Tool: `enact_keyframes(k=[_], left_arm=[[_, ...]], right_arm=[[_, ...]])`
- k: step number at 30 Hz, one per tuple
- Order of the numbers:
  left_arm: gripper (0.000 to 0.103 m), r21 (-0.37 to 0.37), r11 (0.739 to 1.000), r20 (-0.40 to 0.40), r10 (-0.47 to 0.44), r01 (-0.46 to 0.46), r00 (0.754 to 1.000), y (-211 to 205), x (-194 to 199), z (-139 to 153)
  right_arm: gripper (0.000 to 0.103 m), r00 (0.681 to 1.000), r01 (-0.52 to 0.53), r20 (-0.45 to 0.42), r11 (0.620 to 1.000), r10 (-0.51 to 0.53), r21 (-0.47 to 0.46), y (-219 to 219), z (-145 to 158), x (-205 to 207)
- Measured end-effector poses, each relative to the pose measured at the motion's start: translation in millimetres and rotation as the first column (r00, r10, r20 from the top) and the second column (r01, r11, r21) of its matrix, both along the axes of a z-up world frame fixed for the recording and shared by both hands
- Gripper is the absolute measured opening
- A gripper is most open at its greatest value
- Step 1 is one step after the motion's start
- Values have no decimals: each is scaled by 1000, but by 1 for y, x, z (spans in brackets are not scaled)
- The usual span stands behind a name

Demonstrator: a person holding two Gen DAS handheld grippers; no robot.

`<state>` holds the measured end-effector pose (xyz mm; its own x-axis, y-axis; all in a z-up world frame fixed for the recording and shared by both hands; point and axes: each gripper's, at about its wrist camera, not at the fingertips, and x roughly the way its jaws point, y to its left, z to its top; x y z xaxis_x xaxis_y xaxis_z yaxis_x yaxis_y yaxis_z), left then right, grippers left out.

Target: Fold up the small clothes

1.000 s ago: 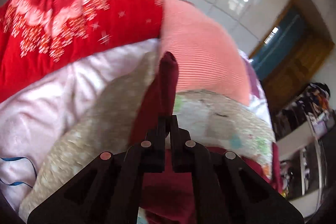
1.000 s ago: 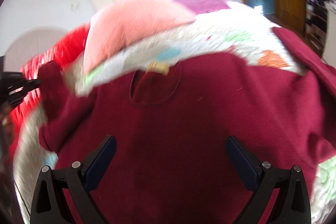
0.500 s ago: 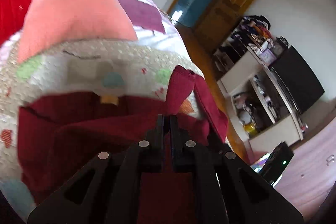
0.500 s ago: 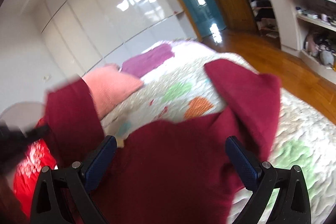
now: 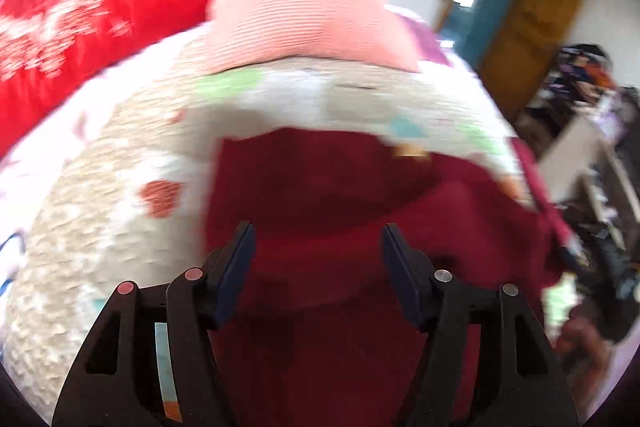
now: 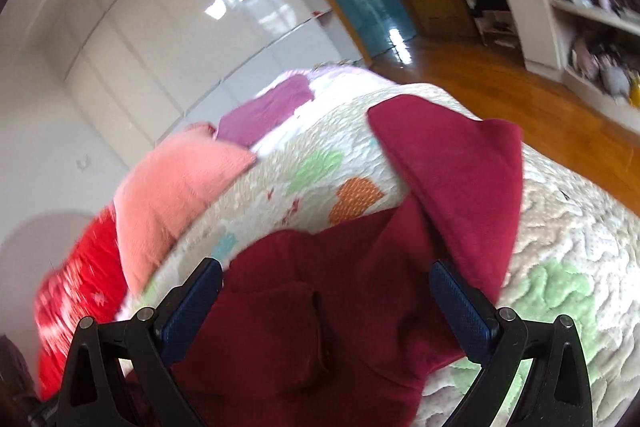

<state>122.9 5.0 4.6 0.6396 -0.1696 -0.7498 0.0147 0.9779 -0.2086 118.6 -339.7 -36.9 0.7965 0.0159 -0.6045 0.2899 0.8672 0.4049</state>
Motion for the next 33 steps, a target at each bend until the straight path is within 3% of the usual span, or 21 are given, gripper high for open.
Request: enact_keyframes(k=[3, 5, 6, 7, 8, 9, 10, 12, 15, 17, 19, 21, 23, 24, 25, 26, 29, 32, 33], left_arm=[[65, -57, 998, -93, 14, -20, 996, 16, 0, -29], [64, -75, 997, -77, 15, -21, 997, 17, -5, -35], [65, -61, 998, -61, 11, -15, 998, 15, -8, -36], [65, -38, 999, -55, 4, -6, 998, 13, -10, -36], [65, -15, 1000, -53, -5, 4, 999, 10, -13, -38], [65, 15, 1000, -50, -18, 19, 999, 5, -15, -37], [65, 35, 999, -48, -28, 30, 998, 5, -15, -40], [65, 51, 998, -38, -35, 37, 999, 5, -19, -42], [65, 52, 998, -23, -23, 24, 999, 8, -21, -49], [65, 71, 997, -16, -18, 19, 1000, 2, -21, -51], [65, 92, 996, -18, -17, 19, 1000, -1, -19, -51], [65, 83, 996, -17, -16, 17, 1000, 0, -18, -51], [65, 56, 998, -16, -16, 17, 1000, 5, -18, -52], [65, 43, 999, -17, -17, 17, 1000, 8, -19, -52], [65, 31, 999, -17, -17, 18, 1000, 10, -19, -52], [65, 22, 1000, -16, -21, 21, 1000, 11, -20, -53], [65, 4, 999, -11, -32, 32, 999, 14, -20, -54], [65, -4, 1000, -4, -24, 24, 1000, 13, -17, -57], [65, 3, 1000, -4, -22, 22, 1000, 12, -16, -58]], right_arm=[[102, 994, -62, -92, 990, 50, -128, 20, -12, 13], [88, 983, -107, -167, 978, 77, -177, 29, -27, 24], [61, 972, -133, -215, 976, 95, -171, 31, -36, 29], [46, 969, -134, -229, 973, 89, -188, 32, -40, 30], [43, 971, -137, -218, 972, 94, -192, 33, -38, 28], [22, 971, -160, -207, 970, 121, -185, 33, -33, 26], [11, 971, -174, -201, 963, 132, -204, 35, -25, 24], [3, 975, -203, -143, 940, 169, -275, 37, 1, 12], [3, 987, -156, -92, 909, 131, -386, 26, 29, -4], [3, 990, -129, -104, 907, 95, -402, 10, 31, -4], [3, 983, -170, -115, 935, 140, -311, -1, 29, 0], [7, 970, -243, -52, 950, 238, -196, 3, 34, 4], [57, 938, -348, -42, 924, 345, -157, 21, 33, 14], [94, 919, -395, -49, 903, 392, -172, 31, 30, 20], [95, 900, -435, -75, 875, 429, -212, 42, 27, 26], [95, 888, -461, -154, 836, 434, -298, 54, 20, 34], [92, 898, -438, -267, 769, 349, -465, 59, 3, 39], [87, 913, -405, -217, 830, 345, -384, 31, -7, 35], [79, 907, -419, -208, 840, 366, -346, 25, -10, 35]])
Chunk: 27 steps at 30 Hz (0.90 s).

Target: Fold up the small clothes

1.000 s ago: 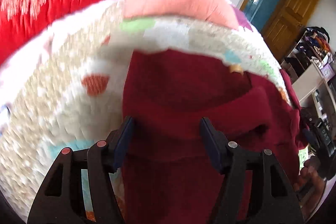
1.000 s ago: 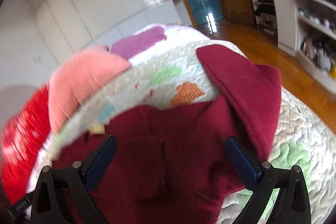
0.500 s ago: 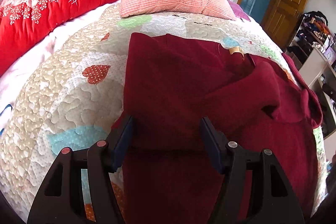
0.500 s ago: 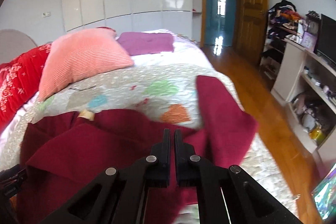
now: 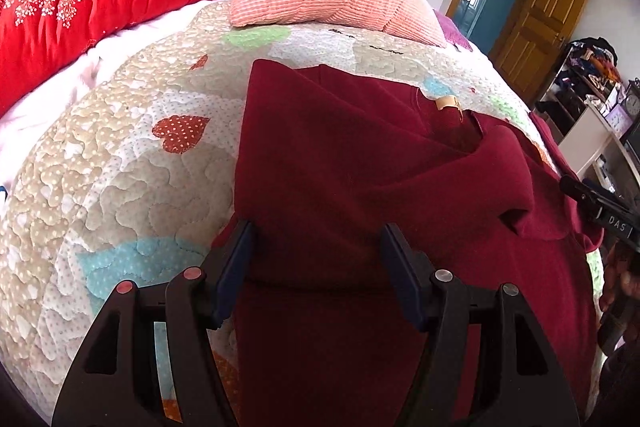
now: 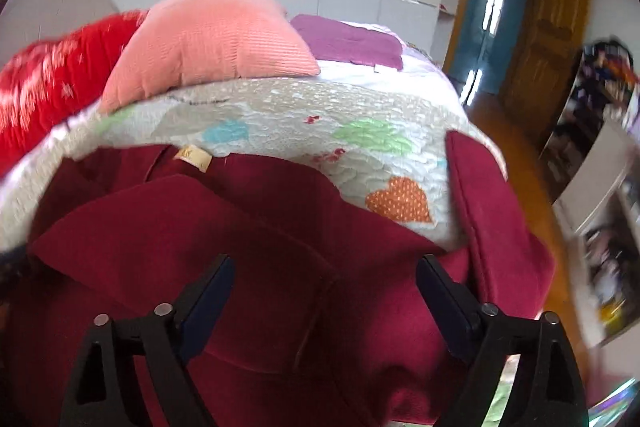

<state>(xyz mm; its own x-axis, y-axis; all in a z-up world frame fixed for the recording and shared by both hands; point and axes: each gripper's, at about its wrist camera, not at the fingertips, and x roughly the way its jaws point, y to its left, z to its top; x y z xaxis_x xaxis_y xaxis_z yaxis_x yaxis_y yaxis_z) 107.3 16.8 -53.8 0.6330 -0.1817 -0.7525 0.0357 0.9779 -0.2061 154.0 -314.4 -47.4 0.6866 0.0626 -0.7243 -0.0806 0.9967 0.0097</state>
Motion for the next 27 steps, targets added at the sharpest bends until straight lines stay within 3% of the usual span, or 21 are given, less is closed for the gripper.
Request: enact_keyframes(k=[2, 4, 6, 8, 12, 15, 16, 18, 20, 22, 23, 27], left_arm=[[66, 19, 1000, 2, 0, 0, 1000, -3, 1, 0], [66, 27, 1000, 3, -1, 1, 1000, -4, 1, -1], [66, 19, 1000, 3, 0, 0, 1000, -2, 1, -1], [66, 11, 1000, 4, 1, -1, 1000, -1, 1, 0], [66, 9, 1000, 6, 2, -2, 1000, -1, 1, -1], [66, -10, 1000, 10, 2, -2, 1000, 2, 0, 0], [66, -24, 1000, 12, 3, -3, 1000, 4, -1, 0], [66, -55, 998, 14, 8, -7, 1000, 8, -1, 0], [66, -75, 997, 16, 11, -9, 1000, 10, -1, 0], [66, -76, 997, 20, 10, -9, 1000, 10, -2, 0], [66, -78, 997, 20, 10, -8, 1000, 10, -2, 0], [66, -127, 992, 24, 9, -6, 1000, 16, -1, 0]], right_arm=[[65, 998, -43, -36, 998, 45, 38, -2, -11, 10], [19, 993, -68, -101, 998, 69, 15, 3, -26, 22], [14, 992, -75, -96, 997, 77, 32, 3, -30, 23], [11, 994, -93, -61, 994, 96, 53, -1, -12, 8], [10, 997, -74, -20, 996, 75, 54, -16, 12, -15], [9, 999, -3, -51, 993, -4, -119, -17, 10, -19], [9, 998, 4, -65, 991, -13, -131, -18, 9, -19], [9, 997, 47, -54, 991, -54, -126, -19, 16, -20], [13, 1000, -21, 19, 999, 22, -28, -4, 34, -22], [54, 992, -115, 45, 993, 114, 28, 25, 45, -16], [64, 983, -177, 58, 983, 174, 50, 46, 48, -10], [69, 924, -383, 45, 913, 380, 141, 133, 36, 29]])
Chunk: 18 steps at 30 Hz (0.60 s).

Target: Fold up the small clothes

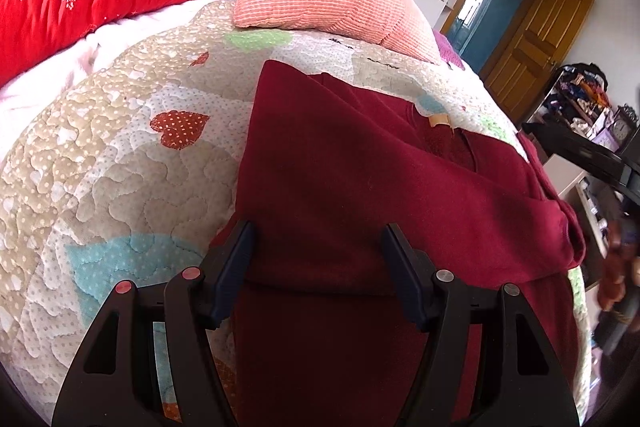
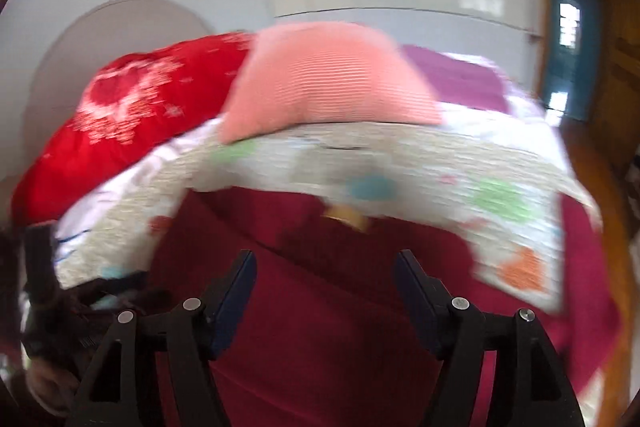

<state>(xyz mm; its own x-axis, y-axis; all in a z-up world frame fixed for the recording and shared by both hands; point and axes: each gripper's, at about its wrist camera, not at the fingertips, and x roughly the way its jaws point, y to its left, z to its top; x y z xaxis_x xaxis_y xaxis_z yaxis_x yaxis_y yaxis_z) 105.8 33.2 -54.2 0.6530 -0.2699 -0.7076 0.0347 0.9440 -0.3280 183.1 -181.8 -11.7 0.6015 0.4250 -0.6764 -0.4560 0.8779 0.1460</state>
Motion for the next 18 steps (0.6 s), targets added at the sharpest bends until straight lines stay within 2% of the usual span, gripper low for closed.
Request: enact_keyframes(k=[2, 5, 6, 7, 9, 10, 12, 13, 15, 18], left_arm=[[66, -40, 999, 4, -1, 1, 1000, 5, -1, -1], [66, -107, 994, 7, -2, 3, 1000, 13, -1, -1], [66, -128, 992, 7, -1, 2, 1000, 16, 0, -2], [66, -141, 990, 6, 0, 1, 1000, 16, 0, -2], [66, -145, 989, 3, 6, -5, 1000, 16, 3, -1], [66, -139, 990, 3, 8, -7, 1000, 15, 3, -1], [66, -112, 994, 2, 12, -12, 1000, 11, 7, 0], [66, -94, 996, -1, 11, -11, 1000, 9, 10, -1], [66, -75, 997, -3, 9, -9, 1000, 6, 12, -1], [66, -95, 995, -1, 10, -10, 1000, 8, 11, -1]], right_arm=[[69, 994, -92, -61, 995, 94, 21, 41, -21, 23], [67, 979, -169, -122, 985, 165, -28, 87, -54, 50], [56, 977, -183, -124, 981, 175, -60, 96, -63, 57], [32, 973, -197, -139, 975, 182, -101, 104, -74, 65], [7, 973, -200, -143, 972, 182, -122, 111, -79, 70], [4, 974, -202, -130, 972, 185, -123, 117, -76, 71], [3, 981, -180, -98, 976, 169, -119, 126, -71, 74], [0, 983, -163, -96, 982, 154, -95, 130, -70, 77], [0, 985, -135, -123, 987, 123, -91, 132, -74, 80], [0, 986, -131, -113, 984, 118, -117, 118, -60, 59]])
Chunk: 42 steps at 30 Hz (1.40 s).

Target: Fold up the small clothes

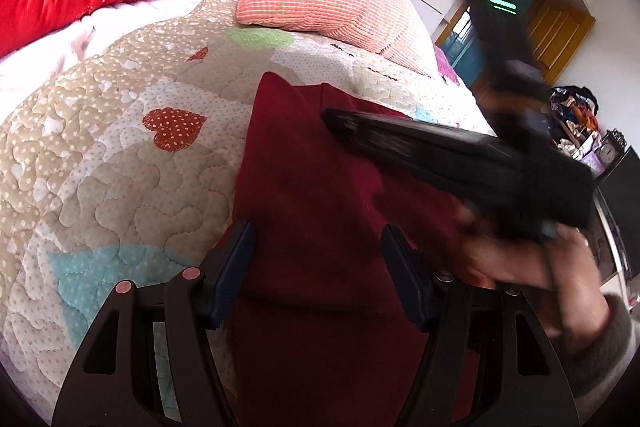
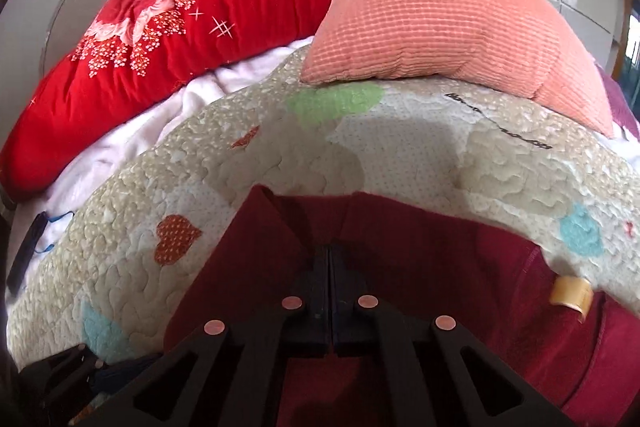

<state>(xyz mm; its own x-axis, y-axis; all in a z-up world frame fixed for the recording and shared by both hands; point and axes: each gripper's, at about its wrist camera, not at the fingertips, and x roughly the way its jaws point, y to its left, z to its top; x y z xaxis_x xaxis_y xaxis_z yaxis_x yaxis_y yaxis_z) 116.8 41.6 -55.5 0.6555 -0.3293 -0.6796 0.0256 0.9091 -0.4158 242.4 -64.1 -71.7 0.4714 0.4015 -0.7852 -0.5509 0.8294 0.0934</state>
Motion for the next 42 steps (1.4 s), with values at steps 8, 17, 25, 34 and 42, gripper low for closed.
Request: enact_keyframes(k=[8, 17, 25, 34, 42], left_arm=[[66, 23, 1000, 1, -1, 1, 1000, -3, -2, -1], [67, 36, 999, 4, -5, 5, 1000, -3, -2, -2], [79, 45, 999, 13, -30, 29, 999, -7, 1, -4], [79, 39, 999, 16, -32, 32, 999, -6, 5, -5], [79, -63, 998, 58, 5, -2, 998, 11, -4, 1]], right_arm=[[43, 956, 275, 145, 953, -256, -131, -165, 22, -97], [53, 861, 503, 121, 862, -493, -60, -276, 34, -86], [71, 690, 719, 139, 648, -711, -250, -344, -1, 40], [8, 642, 766, 30, 643, -766, 11, -412, 20, 8], [8, 793, 514, 125, 765, -596, 389, -379, 145, -108]])
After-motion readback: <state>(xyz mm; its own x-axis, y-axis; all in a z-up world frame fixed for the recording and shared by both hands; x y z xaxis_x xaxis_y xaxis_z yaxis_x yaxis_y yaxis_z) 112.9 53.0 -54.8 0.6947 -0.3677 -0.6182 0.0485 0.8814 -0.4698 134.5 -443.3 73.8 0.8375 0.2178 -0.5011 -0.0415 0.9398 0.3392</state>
